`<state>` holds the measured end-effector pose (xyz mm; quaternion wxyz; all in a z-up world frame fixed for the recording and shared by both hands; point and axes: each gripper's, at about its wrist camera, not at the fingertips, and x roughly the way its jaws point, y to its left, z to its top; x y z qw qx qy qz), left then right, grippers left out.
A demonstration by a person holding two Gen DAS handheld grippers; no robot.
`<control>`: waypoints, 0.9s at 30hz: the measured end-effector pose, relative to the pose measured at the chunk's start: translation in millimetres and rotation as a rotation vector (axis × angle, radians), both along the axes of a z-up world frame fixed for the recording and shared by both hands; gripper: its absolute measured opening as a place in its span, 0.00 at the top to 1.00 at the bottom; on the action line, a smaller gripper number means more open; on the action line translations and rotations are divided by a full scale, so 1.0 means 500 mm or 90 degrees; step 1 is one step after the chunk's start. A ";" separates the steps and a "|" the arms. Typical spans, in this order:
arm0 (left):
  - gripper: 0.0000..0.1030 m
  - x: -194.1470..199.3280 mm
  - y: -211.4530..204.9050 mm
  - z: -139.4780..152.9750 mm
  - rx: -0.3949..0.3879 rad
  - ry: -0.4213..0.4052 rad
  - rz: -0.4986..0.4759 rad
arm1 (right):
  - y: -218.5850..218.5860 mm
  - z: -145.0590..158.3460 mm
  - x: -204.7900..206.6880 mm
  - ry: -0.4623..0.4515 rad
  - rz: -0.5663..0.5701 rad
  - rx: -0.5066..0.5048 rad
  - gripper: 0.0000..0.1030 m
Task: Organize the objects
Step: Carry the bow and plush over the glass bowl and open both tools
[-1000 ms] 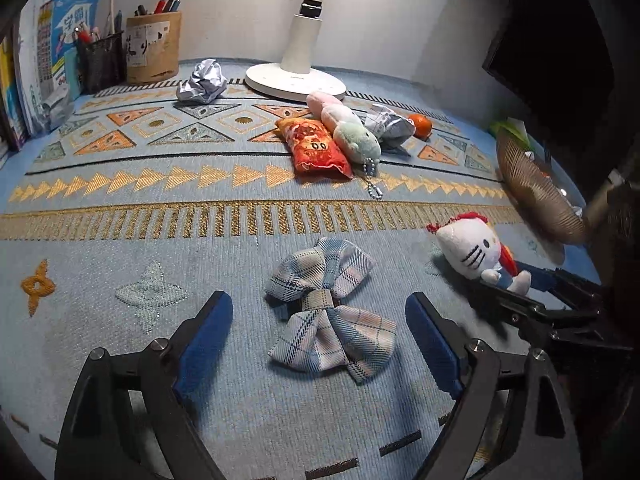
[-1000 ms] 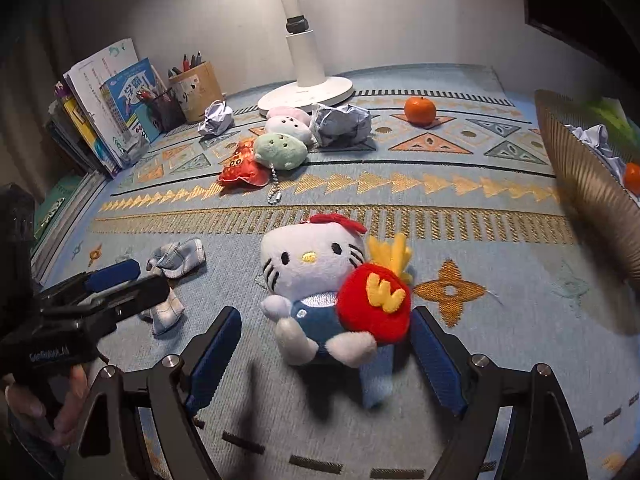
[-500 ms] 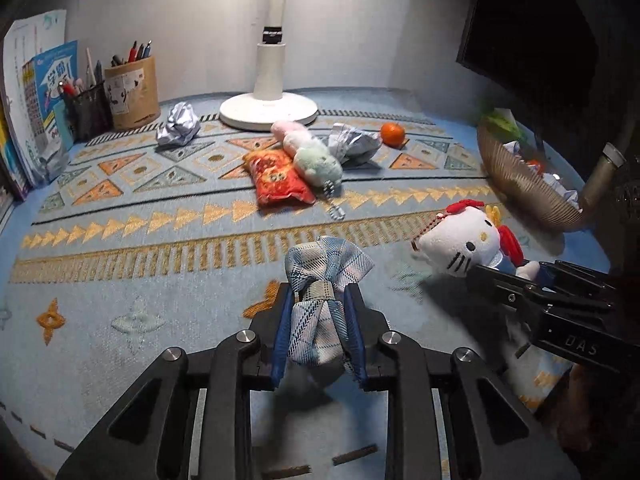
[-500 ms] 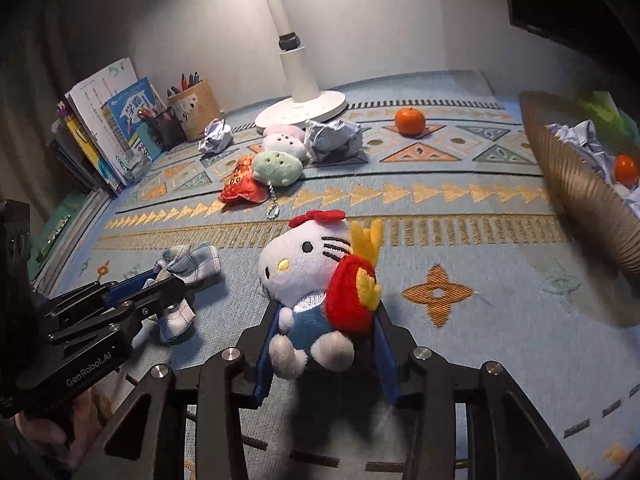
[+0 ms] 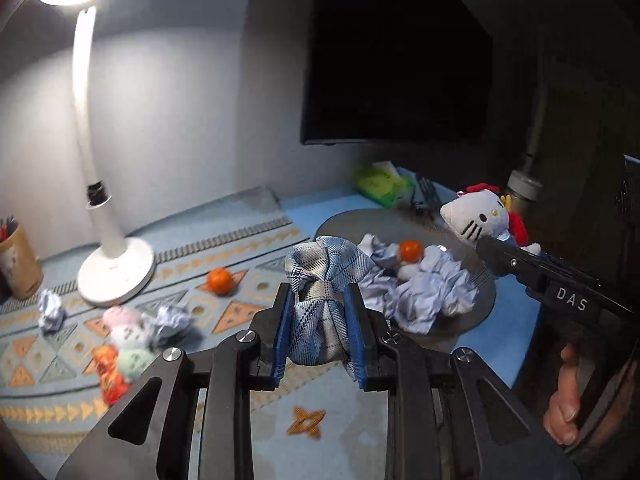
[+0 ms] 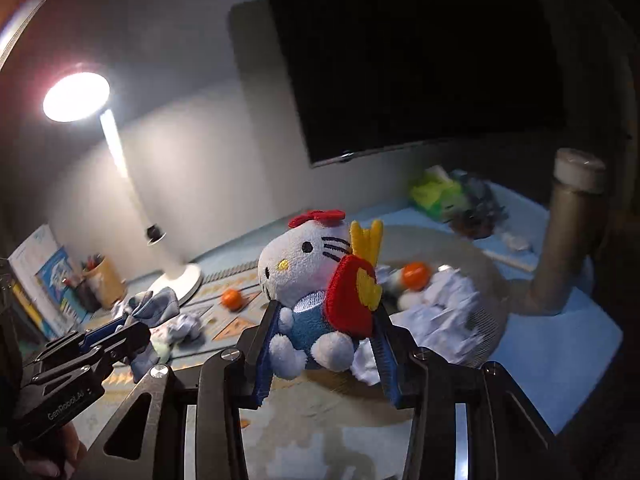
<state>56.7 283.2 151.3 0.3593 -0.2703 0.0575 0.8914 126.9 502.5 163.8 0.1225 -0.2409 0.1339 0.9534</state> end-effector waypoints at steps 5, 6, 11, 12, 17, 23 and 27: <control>0.78 -0.055 0.117 -0.009 0.023 -0.028 -0.048 | 0.075 0.005 -0.042 -0.013 -0.042 -0.031 0.60; 0.78 -0.070 0.132 -0.014 0.027 -0.034 -0.054 | 0.085 0.003 -0.053 -0.016 -0.047 -0.037 0.60; 0.78 -0.124 0.174 -0.035 0.042 -0.063 -0.067 | 0.115 -0.016 -0.101 -0.030 -0.058 -0.062 0.59; 0.78 -0.130 0.183 -0.038 0.040 -0.062 -0.066 | 0.118 -0.020 -0.109 -0.032 -0.062 -0.065 0.58; 0.28 -0.167 0.197 -0.061 0.051 -0.096 -0.065 | 0.146 -0.054 -0.140 -0.048 -0.078 -0.095 0.35; 0.26 -0.156 0.119 -0.060 0.071 -0.110 -0.046 | 0.155 -0.056 -0.101 -0.037 -0.078 -0.106 0.35; 0.26 -0.122 0.021 -0.029 0.080 -0.084 -0.004 | 0.126 -0.041 -0.082 -0.015 -0.043 -0.122 0.35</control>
